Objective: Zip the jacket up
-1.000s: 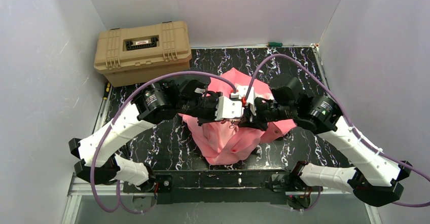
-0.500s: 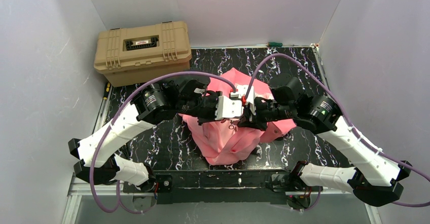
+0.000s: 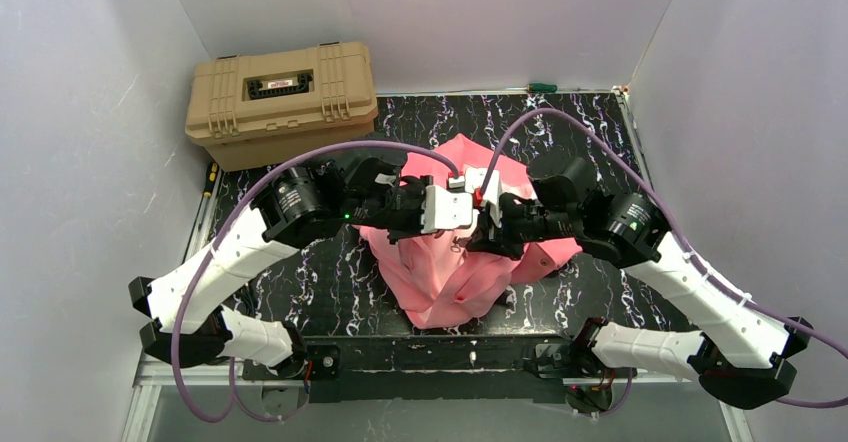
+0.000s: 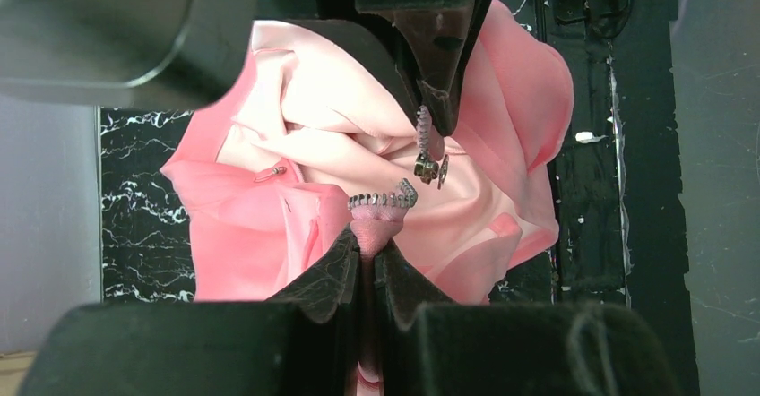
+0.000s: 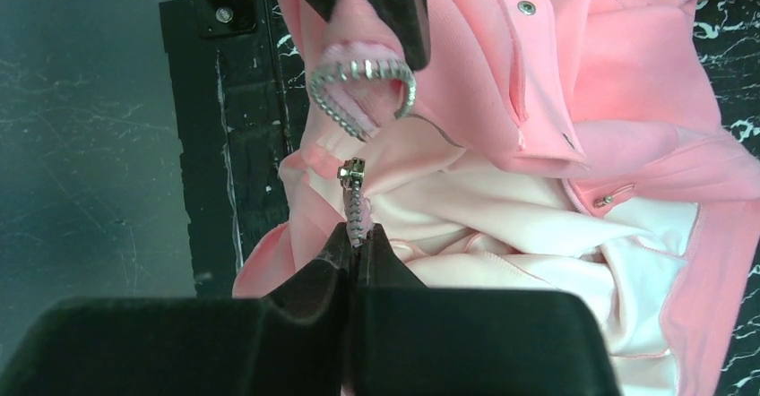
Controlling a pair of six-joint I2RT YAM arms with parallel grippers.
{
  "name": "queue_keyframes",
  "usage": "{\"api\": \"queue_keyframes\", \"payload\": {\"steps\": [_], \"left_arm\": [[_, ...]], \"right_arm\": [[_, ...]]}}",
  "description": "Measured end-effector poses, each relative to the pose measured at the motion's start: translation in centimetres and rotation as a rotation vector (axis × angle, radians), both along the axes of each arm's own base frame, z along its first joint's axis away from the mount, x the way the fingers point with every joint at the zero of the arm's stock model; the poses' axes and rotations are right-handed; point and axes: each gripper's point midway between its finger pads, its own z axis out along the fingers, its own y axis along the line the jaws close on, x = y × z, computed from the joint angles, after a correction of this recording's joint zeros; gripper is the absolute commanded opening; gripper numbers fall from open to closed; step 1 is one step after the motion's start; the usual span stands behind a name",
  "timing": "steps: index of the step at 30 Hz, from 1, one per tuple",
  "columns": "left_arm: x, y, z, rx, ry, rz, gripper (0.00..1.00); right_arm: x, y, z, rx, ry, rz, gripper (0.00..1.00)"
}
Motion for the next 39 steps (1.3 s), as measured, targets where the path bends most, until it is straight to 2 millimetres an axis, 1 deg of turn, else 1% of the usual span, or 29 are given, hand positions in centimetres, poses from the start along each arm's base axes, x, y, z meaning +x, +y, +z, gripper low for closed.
{"api": "queue_keyframes", "payload": {"steps": [5,8,11,16,20,24,27,29,35,36,39], "left_arm": [[-0.2,0.4,-0.1,-0.002,-0.005,-0.006,0.0],[-0.3,0.5,-0.2,-0.001,-0.006,-0.006,0.0],[-0.3,0.4,-0.2,-0.004,-0.007,-0.007,0.0],[-0.4,0.4,-0.4,-0.004,-0.002,-0.012,0.0],[-1.1,0.5,-1.7,0.002,0.024,-0.037,0.0],[-2.9,1.2,-4.0,-0.004,0.082,-0.089,0.0],[-3.6,1.3,-5.0,-0.004,0.114,-0.117,0.0],[-3.3,1.1,-5.4,-0.01,0.13,-0.122,0.0],[0.2,1.4,-6.3,-0.052,0.236,-0.044,0.0],[0.3,1.4,-6.3,-0.057,0.251,-0.046,0.0],[-0.2,0.9,-5.9,-0.069,0.282,-0.079,0.0]], "right_arm": [[-0.1,-0.4,-0.8,0.034,0.015,-0.049,0.01],[-0.4,-0.7,-0.1,0.075,0.01,-0.068,0.01],[-0.3,-0.6,0.7,0.111,0.002,-0.075,0.01],[0.4,-0.4,0.5,0.102,-0.001,-0.108,0.01],[0.7,-0.7,-0.4,0.116,-0.014,-0.134,0.01],[0.3,-1.2,-1.5,0.153,-0.023,-0.147,0.01],[0.2,-1.3,-1.4,0.173,-0.029,-0.145,0.01],[0.2,-1.0,-1.1,0.186,-0.034,-0.137,0.01],[-0.2,-0.5,-1.3,0.187,-0.018,-0.101,0.01],[-0.4,-0.3,-1.4,0.184,-0.009,-0.086,0.01],[-1.0,0.0,-1.9,0.158,0.023,-0.041,0.01]]}}
